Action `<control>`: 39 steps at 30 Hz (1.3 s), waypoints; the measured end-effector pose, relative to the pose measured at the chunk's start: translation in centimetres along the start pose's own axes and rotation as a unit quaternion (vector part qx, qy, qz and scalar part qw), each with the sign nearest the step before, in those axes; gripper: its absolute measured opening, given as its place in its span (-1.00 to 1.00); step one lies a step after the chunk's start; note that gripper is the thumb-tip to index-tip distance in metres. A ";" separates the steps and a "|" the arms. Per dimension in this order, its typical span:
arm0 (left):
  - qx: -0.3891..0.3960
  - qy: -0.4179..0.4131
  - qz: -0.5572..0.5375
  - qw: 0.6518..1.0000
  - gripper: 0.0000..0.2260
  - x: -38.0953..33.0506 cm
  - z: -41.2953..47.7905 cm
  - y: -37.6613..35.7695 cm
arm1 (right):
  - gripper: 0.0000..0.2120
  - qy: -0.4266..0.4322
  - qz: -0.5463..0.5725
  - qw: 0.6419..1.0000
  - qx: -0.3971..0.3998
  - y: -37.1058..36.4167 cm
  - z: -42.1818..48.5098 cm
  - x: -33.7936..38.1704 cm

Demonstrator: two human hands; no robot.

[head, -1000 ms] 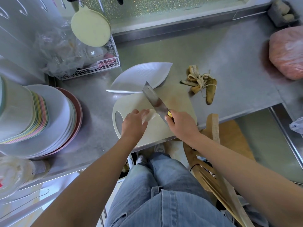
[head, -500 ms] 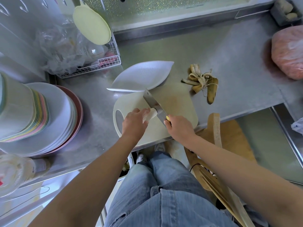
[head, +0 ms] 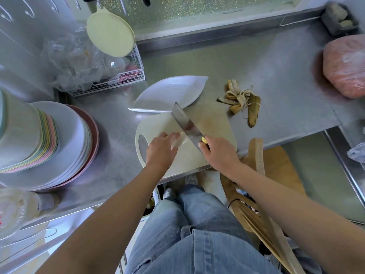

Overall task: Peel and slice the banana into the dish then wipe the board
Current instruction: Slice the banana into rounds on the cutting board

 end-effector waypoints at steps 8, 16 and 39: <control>-0.004 0.005 0.004 1.000 -0.64 0.1 -0.1 0.0 | -0.78 -0.014 -0.006 1.000 0.019 -1.0 0.2 0.1; 0.002 0.001 0.004 1.000 -0.59 0.1 -0.2 0.0 | -0.76 -0.035 -0.011 0.999 0.033 -2.4 -0.2 -0.4; -0.031 0.029 -0.005 0.999 -0.71 0.7 -1.3 1.1 | -0.76 -0.021 -0.028 0.999 0.022 -2.0 -0.1 0.4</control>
Point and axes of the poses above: each hand's wrist, its own z-axis towards the middle knuckle, its own y-axis out of the back of the hand, x = y × z, the point moved 8 cm from there along z, towards the middle knuckle
